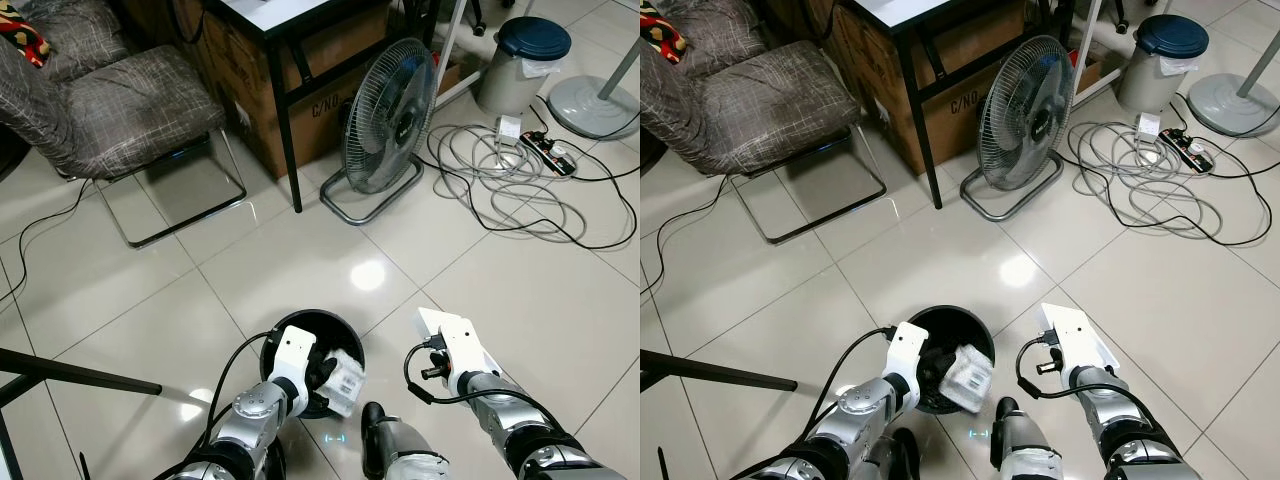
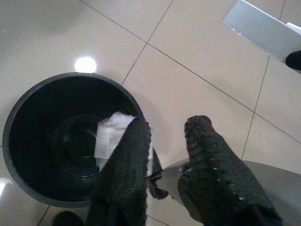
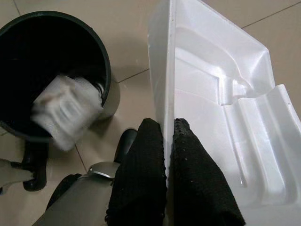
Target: Picking trash to rubbish bin
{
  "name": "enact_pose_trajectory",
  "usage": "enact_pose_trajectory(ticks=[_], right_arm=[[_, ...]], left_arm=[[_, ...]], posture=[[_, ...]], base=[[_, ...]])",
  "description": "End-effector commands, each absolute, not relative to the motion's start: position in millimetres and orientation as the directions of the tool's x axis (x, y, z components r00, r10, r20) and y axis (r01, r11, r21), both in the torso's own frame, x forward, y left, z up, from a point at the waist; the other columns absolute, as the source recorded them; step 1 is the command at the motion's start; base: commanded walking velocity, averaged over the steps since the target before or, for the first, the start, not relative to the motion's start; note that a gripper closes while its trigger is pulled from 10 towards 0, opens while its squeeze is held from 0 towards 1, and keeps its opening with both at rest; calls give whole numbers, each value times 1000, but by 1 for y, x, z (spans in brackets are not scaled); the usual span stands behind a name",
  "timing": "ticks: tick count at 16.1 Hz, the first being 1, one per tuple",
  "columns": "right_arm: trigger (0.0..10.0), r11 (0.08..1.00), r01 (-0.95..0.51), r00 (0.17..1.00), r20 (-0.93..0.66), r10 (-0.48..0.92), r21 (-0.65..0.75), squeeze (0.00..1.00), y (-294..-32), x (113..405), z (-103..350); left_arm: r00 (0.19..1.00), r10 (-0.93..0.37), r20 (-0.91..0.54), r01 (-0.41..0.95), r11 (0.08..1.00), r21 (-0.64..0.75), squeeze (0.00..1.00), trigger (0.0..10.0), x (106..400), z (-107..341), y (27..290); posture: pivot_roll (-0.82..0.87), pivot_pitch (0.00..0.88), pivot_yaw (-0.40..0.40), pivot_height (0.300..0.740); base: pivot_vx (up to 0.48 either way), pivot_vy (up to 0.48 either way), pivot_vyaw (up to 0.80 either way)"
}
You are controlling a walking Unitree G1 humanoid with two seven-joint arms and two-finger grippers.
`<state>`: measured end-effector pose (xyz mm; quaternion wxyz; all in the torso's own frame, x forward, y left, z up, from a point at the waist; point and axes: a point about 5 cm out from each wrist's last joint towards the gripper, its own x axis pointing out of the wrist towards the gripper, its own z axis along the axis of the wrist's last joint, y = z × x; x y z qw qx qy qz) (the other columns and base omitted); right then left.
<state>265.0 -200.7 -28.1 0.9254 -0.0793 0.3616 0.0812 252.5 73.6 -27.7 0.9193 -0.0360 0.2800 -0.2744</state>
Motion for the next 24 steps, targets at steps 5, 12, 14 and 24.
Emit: enact_pose_trajectory(ticks=[5, 12, 14, 24], right_arm=[[10000, 978, -196, 708, -701, 88, -75, 0, -202, 257, -34], [10000, 977, -203, 709, -697, 102, -65, 0, -196, 260, -33], [10000, 977, -207, 713, -693, 110, -58, 0, -193, 263, -32], [10000, 965, -261, 729, -660, 180, -24, 0, -174, 284, -17]], left_arm=[[676, -528, -514, 483, 844, -233, 1000, 10000, 246, -34, 75], [728, -432, -532, 409, 897, -169, 1000, 10000, 247, -37, 115], [738, -407, -538, 403, 906, -133, 1000, 10000, 244, -39, 129], [727, -389, -565, 476, 880, 6, 404, 10000, 213, -43, 193]], posture=[[-195, 264, 65, 740], [-181, 263, 66, 740], [-165, 261, 68, 740], [-101, 268, 47, 740]], base=[[0, 0, 0], [0, 0, 0], [0, 0, 0], [0, 0, 0]])
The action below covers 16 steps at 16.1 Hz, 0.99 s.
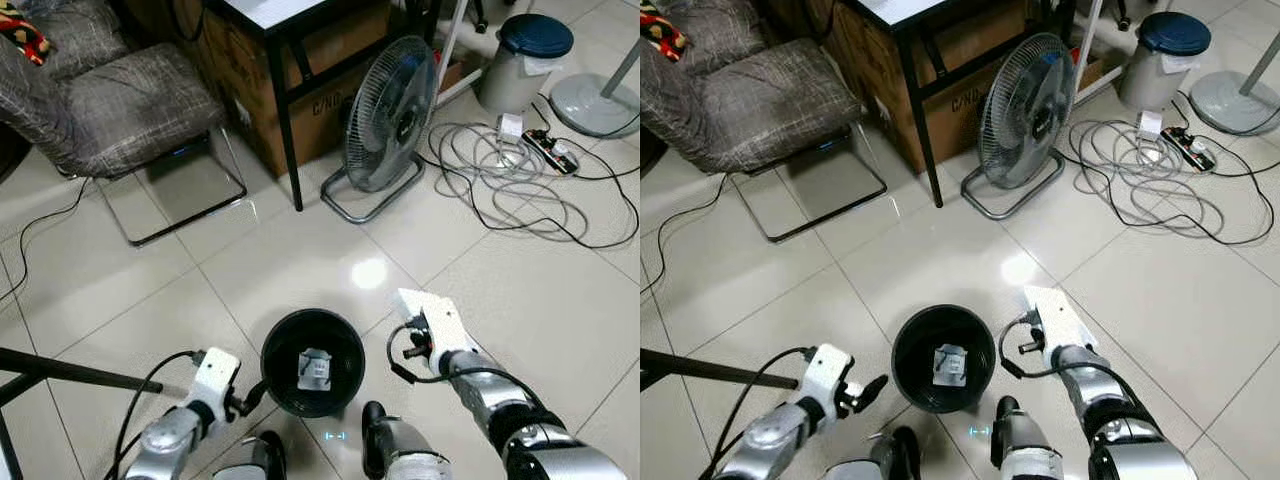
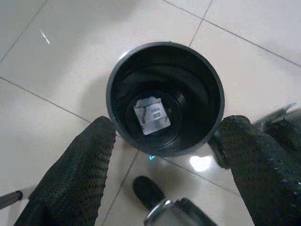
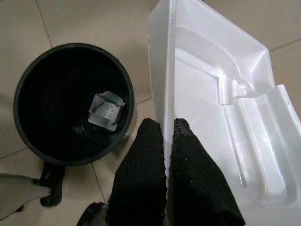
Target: Picking trash to rubbish bin
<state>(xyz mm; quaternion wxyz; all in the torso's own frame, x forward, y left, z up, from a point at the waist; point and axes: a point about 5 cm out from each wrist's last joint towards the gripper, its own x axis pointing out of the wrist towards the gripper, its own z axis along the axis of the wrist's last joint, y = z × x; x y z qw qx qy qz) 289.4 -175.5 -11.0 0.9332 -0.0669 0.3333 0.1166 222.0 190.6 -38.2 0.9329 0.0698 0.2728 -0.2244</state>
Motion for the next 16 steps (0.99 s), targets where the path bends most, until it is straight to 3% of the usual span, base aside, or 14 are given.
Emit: enact_pose_trajectory(ticks=[1, 8, 10, 16], right_arm=[[10000, 965, -262, 729, -660, 181, -25, 0, -174, 285, -16], [10000, 964, -266, 729, -659, 187, -20, 0, -178, 289, -12], [10000, 964, -265, 729, -658, 188, -19, 0, -178, 290, -11], [10000, 970, -240, 735, -645, 207, 38, 0, -172, 293, -9]], left_arm=[[724, -391, -569, 480, 877, 8, 400, 10000, 211, -44, 194], [679, -496, -542, 560, 826, -54, 404, 10000, 203, -41, 189], [622, -577, -530, 640, 764, -81, 400, 10000, 196, -40, 180], [607, -567, -557, 656, 753, -52, 392, 10000, 192, -40, 189]], posture=[[-101, 270, 47, 740], [-100, 273, 39, 740], [-100, 273, 39, 740], [-95, 274, 43, 740]], base=[[0, 0, 0], [0, 0, 0], [0, 0, 0], [0, 0, 0]])
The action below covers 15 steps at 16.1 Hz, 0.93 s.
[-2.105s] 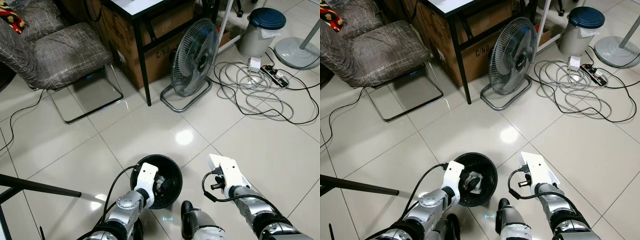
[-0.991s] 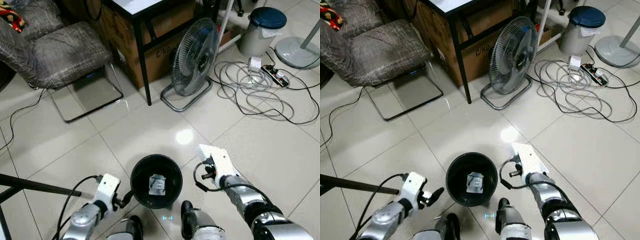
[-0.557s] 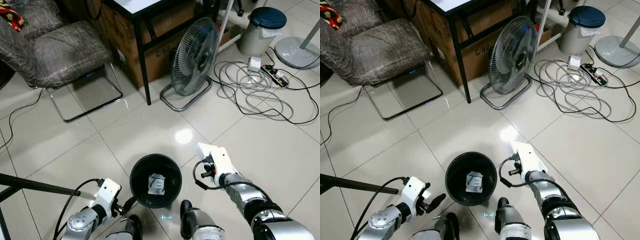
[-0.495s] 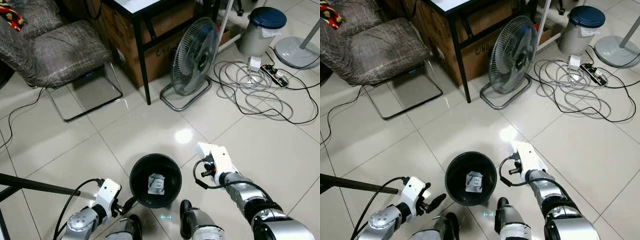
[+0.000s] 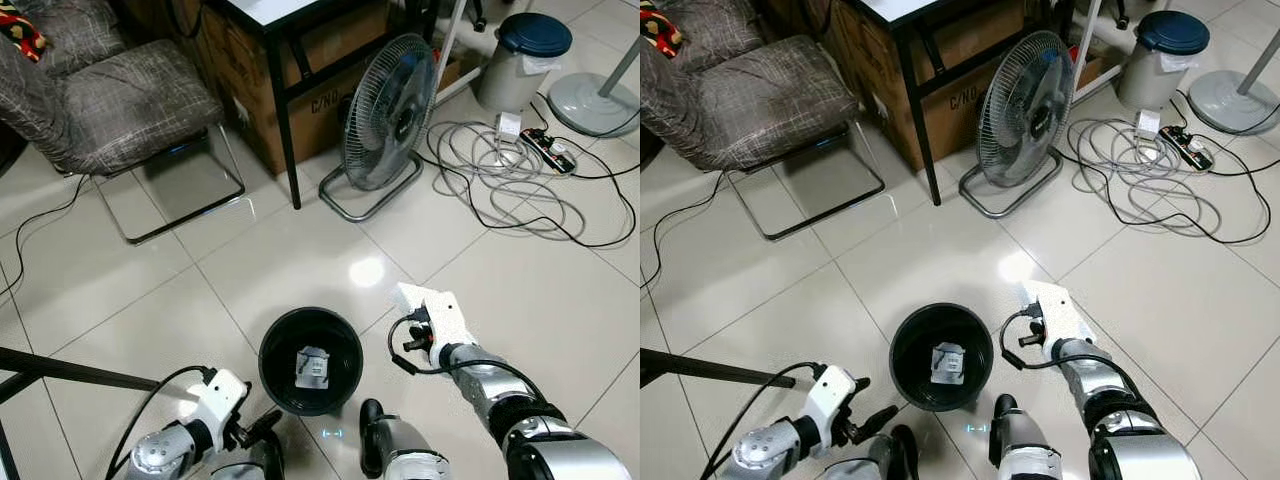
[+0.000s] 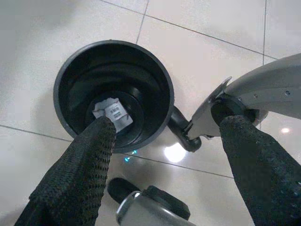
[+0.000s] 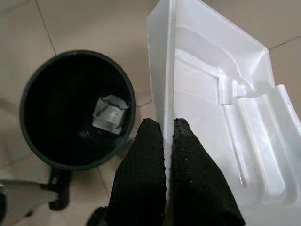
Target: Picking trash to rubbish bin
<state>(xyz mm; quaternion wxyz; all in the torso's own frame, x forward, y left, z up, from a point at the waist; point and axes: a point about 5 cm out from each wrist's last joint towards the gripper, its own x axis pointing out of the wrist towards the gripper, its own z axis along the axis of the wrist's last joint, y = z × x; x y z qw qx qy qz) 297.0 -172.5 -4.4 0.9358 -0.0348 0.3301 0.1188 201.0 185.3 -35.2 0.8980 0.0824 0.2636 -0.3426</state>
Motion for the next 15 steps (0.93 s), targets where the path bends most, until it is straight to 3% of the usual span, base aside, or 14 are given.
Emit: enact_pose_trajectory(ticks=[1, 6, 11, 15], right_arm=[[10000, 960, -272, 733, -632, 252, 68, 0, -158, 297, -6], [10000, 865, -475, 647, -601, 469, 163, 0, -93, 300, 2], [10000, 848, -491, 607, -619, 498, 200, 0, -74, 295, 0], [10000, 810, -468, 475, -673, 568, 353, 0, -57, 274, -15]], left_arm=[[609, -558, -563, 653, 756, -43, 388, 10000, 193, -40, 191], [614, -549, -567, 647, 761, -36, 388, 10000, 192, -39, 195], [614, -546, -569, 647, 762, -33, 384, 10000, 191, -39, 196], [618, -543, -569, 644, 764, -29, 384, 10000, 192, -38, 196]], posture=[[-95, 274, 43, 740], [-70, 278, 50, 740], [-70, 278, 50, 740], [-62, 271, 49, 740]], base=[[0, 0, 0], [0, 0, 0], [0, 0, 0], [0, 0, 0]])
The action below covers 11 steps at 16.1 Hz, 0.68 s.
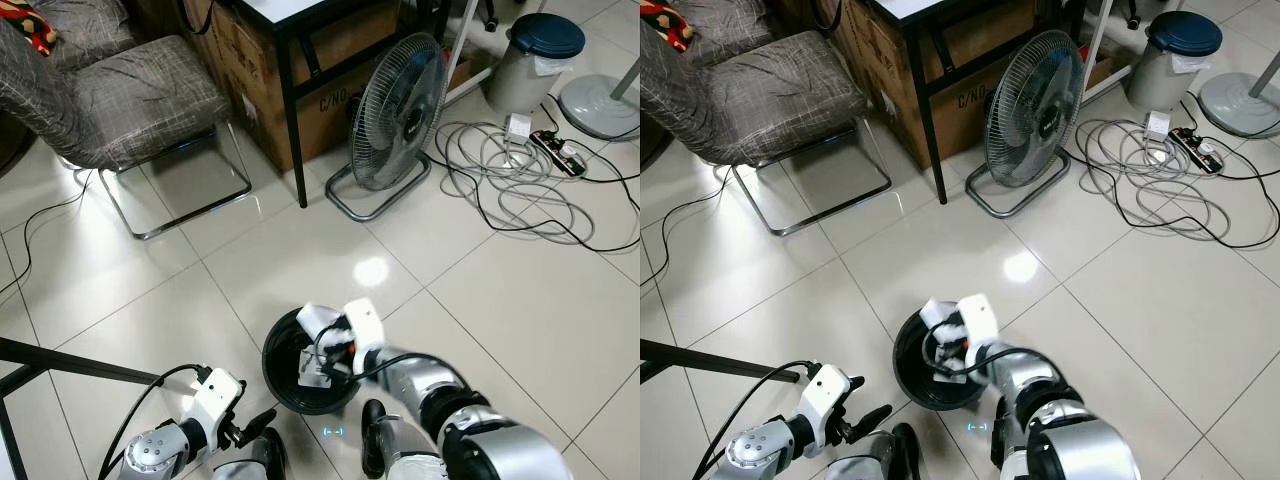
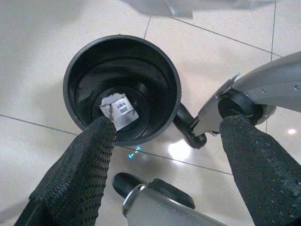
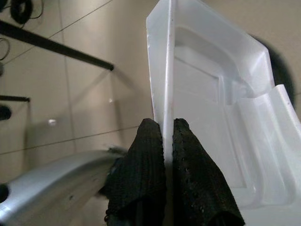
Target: Picking trash to rubbish bin
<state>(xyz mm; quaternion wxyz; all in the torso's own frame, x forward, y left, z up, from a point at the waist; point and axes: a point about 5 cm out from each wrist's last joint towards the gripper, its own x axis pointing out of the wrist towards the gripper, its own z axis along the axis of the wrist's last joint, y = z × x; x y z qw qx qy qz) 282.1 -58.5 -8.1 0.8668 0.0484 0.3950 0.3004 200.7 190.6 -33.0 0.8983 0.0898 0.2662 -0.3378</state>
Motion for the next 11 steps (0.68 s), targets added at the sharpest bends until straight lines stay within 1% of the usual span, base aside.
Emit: enact_pose_trajectory(ticks=[1, 3, 5, 10, 11], right_arm=[[10000, 805, -459, 462, -673, 578, 376, 0, -53, 270, -17], [10000, 799, -465, 441, -682, 583, 383, 0, -49, 265, -20], [10000, 804, -460, 414, -710, 570, 377, 0, -50, 255, -28], [10000, 819, -460, 410, -736, 539, 343, 0, -57, 253, -32], [10000, 827, -455, 419, -740, 527, 331, 796, -59, 254, -32]], left_arm=[[620, -542, -568, 643, 765, -28, 384, 10000, 193, -38, 195], [621, -541, -567, 642, 766, -28, 384, 10000, 193, -38, 195], [622, -539, -567, 640, 768, -27, 380, 10000, 193, -38, 195], [620, -540, -570, 639, 768, -32, 380, 10000, 192, -39, 194], [621, -539, -569, 639, 769, -32, 384, 10000, 192, -39, 193]], posture=[[-62, 271, 49, 740], [-62, 271, 49, 740], [-57, 273, 50, 740], [-57, 273, 50, 740], [-57, 273, 50, 740]], base=[[0, 0, 0], [0, 0, 0], [0, 0, 0], [0, 0, 0], [0, 0, 0]])
